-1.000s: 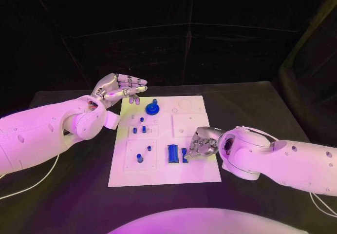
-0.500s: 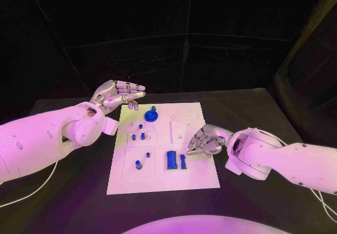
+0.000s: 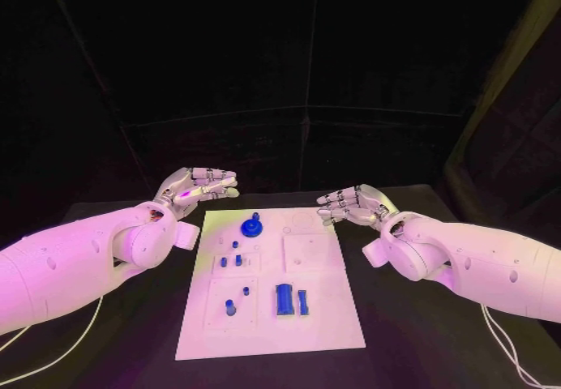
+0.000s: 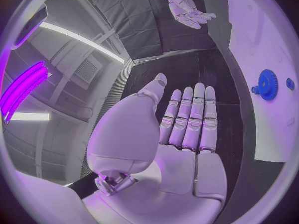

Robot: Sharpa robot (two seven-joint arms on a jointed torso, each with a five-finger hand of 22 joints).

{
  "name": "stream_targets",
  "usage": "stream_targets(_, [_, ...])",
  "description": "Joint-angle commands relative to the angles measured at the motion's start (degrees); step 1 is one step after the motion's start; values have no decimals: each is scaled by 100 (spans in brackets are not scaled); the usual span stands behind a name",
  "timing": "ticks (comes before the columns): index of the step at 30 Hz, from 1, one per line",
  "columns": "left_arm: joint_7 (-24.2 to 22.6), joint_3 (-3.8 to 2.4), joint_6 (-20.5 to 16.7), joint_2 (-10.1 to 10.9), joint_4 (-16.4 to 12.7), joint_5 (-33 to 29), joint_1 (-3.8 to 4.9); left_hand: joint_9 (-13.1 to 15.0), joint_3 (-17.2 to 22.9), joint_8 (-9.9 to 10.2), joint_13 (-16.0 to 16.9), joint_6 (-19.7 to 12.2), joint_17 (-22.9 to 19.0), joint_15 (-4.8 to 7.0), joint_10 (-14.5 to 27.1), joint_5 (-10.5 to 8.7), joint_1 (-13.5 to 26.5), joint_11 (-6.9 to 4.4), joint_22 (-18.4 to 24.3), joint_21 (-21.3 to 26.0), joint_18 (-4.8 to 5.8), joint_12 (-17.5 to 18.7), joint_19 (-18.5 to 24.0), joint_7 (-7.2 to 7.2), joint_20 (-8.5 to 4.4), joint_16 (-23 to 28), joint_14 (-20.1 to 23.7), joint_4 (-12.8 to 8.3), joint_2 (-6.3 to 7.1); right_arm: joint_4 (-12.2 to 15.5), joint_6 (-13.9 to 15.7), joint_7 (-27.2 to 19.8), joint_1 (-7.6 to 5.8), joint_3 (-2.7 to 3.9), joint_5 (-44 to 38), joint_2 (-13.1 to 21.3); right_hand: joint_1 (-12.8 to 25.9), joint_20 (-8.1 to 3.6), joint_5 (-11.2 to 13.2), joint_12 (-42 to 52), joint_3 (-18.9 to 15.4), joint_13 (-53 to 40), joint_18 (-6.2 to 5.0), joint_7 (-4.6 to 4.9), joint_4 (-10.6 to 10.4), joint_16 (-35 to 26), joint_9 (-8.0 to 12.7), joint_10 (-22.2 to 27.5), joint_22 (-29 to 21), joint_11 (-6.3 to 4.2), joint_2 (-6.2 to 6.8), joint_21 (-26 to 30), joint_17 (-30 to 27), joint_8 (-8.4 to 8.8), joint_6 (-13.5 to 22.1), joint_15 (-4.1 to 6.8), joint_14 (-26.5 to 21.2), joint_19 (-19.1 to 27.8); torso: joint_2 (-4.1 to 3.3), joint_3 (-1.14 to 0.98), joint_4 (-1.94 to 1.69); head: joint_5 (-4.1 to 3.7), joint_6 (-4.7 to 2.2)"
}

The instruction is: Assemble the parts on the task board

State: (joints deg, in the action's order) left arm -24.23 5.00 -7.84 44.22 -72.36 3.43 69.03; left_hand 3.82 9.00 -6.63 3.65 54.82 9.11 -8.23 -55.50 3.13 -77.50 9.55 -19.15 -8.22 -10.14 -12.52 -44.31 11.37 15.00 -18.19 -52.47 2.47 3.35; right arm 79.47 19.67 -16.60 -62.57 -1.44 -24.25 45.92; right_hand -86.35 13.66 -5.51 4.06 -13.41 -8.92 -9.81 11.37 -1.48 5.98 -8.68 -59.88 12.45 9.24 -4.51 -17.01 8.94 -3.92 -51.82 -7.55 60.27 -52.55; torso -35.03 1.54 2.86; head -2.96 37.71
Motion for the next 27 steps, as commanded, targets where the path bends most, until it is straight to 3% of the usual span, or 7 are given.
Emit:
stream_targets(1, [-263,-7,39,-53,123,-547,-19,-8,-110,67,-9,-7,-134,-41,-9,-13,-17,39,177,152,-53,144,81,-54,53,274,-99,1,-84,-326,-196,-788,-21,10,1058,-170,125,-5,17,-23,16,200,-77,3,129,-118,105,12,-138,25,-32,161,-181,24,4,6,115,-145,117,-12,4,49,-113])
stream_targets(7, [-343,-8,-102,-175,275,-661,-81,-6,-293,178,-7,54,-313,-54,-113,-12,-117,31,437,265,-53,373,22,-29,70,681,-325,-14,-207,-867,-413,-953,-26,19,1211,-474,307,-182,-3,-3,70,517,-74,8,423,-149,298,-233,-317,-66,-172,254,-442,22,-182,168,822,-812,158,-20,-65,104,-251])
stream_targets(8, [-117,-3,-20,-134,239,-361,-68,-382,-449,663,-365,-1634,-478,201,1629,-313,2253,-254,859,416,304,612,1376,-379,-403,987,1378,-247,-335,-731,-133,-525,-15,11,763,-395,2764,-524,551,-406,447,892,295,-336,148,-598,451,1685,-572,-316,22,656,-894,392,1460,327,-1293,1062,112,-14,-19,68,-189])
stream_targets(10, [-124,-10,-72,-132,211,-361,-80,-382,-498,663,-365,-1895,-911,252,1882,-313,2641,-314,952,822,304,678,1579,-423,-482,1075,1636,-247,-335,-695,-82,-541,-9,14,796,-389,3153,-584,551,-406,494,892,295,-385,148,-598,868,1901,-629,-359,46,743,-894,392,1657,755,-1531,1271,138,-27,-44,89,-202])
stream_targets(11, [-129,-16,-112,-130,188,-361,-89,-382,-900,663,-365,-1989,-911,267,1978,-313,2776,-331,977,822,304,693,1652,-441,-508,1094,1730,-247,-335,-668,-41,-553,-5,16,822,-385,3359,-613,551,-406,521,892,295,-412,148,-598,868,2052,-653,-379,451,779,-894,392,1788,755,-1697,1419,158,-38,-64,106,-213])
stream_targets(25, [-352,-269,-1948,-37,-829,-352,-506,-382,-900,663,-365,-3511,-911,823,3534,-313,4944,-955,1386,822,555,1252,2861,-1137,-941,1405,3263,-247,-335,530,1693,-1088,166,106,1940,-202,5611,-936,551,-406,869,892,517,-722,148,-598,868,3734,-1245,-924,451,1173,-894,392,3241,755,-3550,3061,385,-154,-286,296,-333])
stream_targets(27, [-398,-320,-2321,-19,-1036,-350,-591,-382,-900,663,-365,-3666,-911,823,3696,-313,5166,-955,1429,822,582,1252,2987,-1137,-985,1819,3422,-247,-335,701,1941,-1164,191,118,2100,-176,5854,-1366,551,-406,904,892,519,-1137,148,-598,868,3914,-1245,-924,451,1216,-894,392,3395,755,-3748,3236,385,-154,-286,296,-333])
